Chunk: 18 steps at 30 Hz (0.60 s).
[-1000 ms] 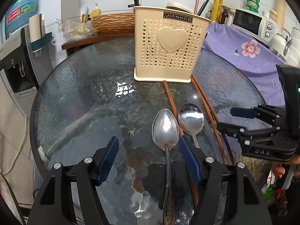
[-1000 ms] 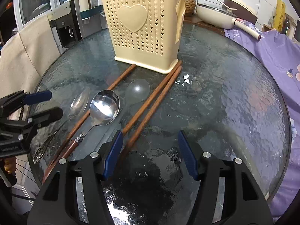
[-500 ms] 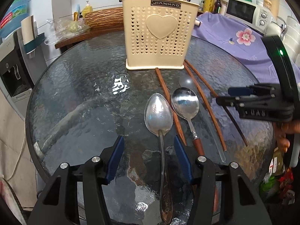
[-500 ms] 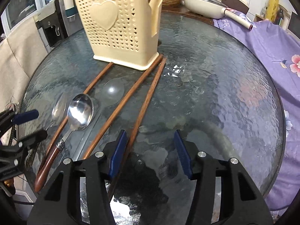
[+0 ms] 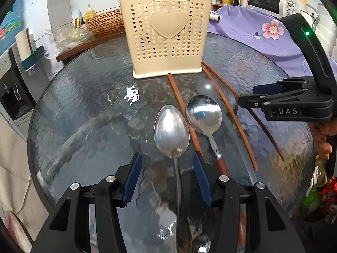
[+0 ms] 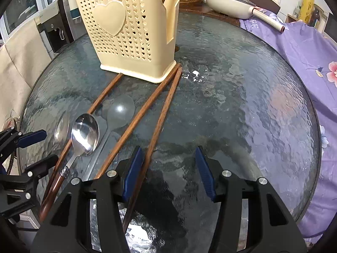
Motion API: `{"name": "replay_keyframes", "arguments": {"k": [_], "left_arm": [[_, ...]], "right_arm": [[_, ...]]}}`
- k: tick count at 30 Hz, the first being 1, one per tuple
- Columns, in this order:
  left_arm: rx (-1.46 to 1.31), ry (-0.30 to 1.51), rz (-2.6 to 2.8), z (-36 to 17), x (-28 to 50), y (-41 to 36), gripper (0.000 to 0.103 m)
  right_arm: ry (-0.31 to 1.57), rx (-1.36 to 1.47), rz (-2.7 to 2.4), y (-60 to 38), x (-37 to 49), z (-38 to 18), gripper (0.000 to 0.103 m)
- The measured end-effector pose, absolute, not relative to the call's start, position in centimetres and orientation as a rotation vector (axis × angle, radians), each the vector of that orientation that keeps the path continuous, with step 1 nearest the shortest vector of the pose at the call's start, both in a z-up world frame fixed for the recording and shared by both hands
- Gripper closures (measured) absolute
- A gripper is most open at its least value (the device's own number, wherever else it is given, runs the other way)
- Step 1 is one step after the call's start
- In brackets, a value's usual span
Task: Organize utensils
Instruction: 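Grasp a wooden chopstick with the right tool while the left tool grasps a steel spoon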
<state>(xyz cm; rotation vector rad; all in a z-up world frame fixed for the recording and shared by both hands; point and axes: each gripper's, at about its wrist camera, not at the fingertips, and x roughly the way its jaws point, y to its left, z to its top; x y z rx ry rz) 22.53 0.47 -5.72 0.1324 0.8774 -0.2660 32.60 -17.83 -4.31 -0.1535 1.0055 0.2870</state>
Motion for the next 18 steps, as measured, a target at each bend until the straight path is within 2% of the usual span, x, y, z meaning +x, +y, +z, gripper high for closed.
{"name": "replay_keyframes", "arguments": {"k": [13,18], "left_arm": [[0.109,0.872,-0.206,-5.7,24.7,-1.0,0.063],[0.102,0.879,-0.193,-5.6,25.2,-1.3,0.066]], "right_arm": [[1.005,-0.105,0.207,-16.8,37.2,-4.2,0.065],[1.013,-0.095,0.168,-16.4,39.4,-4.1,0.079]]}}
